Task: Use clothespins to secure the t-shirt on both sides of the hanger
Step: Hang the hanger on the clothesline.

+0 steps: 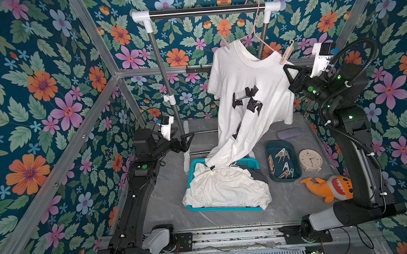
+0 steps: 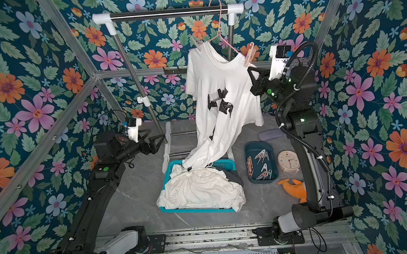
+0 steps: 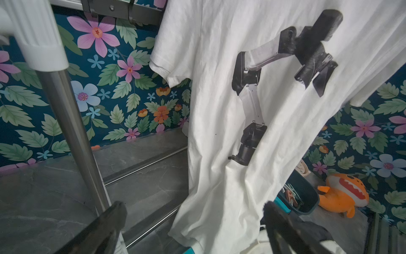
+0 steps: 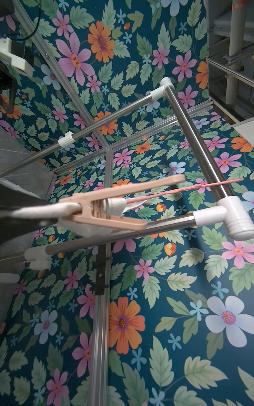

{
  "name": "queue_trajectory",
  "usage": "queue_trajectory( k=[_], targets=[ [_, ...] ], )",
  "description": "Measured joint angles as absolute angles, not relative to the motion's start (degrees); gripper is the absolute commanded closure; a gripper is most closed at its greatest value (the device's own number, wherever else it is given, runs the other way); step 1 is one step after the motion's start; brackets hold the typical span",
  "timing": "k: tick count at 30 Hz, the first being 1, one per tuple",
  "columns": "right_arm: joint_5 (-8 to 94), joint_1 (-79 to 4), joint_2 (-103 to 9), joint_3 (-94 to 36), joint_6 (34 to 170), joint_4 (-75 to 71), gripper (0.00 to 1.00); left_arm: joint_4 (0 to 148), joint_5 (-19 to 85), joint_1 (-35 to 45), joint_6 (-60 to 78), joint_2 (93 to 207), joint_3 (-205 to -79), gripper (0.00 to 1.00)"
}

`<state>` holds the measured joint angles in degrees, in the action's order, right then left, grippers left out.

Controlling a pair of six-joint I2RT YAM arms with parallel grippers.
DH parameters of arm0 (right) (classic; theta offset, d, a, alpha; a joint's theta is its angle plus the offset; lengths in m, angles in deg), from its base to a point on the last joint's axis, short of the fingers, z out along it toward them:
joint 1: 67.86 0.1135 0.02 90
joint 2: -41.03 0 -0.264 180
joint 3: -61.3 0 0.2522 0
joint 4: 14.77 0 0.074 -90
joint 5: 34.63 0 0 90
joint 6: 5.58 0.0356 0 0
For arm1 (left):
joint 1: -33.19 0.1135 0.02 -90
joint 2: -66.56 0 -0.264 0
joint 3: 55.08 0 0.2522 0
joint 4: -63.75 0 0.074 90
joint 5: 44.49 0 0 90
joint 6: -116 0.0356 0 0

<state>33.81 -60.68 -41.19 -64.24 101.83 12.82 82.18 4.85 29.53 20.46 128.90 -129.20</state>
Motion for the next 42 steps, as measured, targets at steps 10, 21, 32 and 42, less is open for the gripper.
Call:
queue_trajectory(
  k=[10,21,32,42],
  targets=[
    [36.45,-60.55,-38.61,-59.63,100.32,11.92,1.00,80.87,4.46,29.47,20.39,128.97,-129.07,0.00],
    [36.47,-60.57,-34.98,-51.44,99.07,7.02,0.54,79.19,3.15,29.47,18.49,129.34,-127.67,0.00],
    [36.87,-60.57,-29.25,-44.33,98.20,6.89,0.00,77.53,1.88,29.36,16.26,131.00,-127.26,0.01],
    [43.64,-60.57,-20.64,-36.57,96.56,13.71,0.00,77.31,1.94,29.01,15.91,132.36,-127.08,0.08]
  ],
)
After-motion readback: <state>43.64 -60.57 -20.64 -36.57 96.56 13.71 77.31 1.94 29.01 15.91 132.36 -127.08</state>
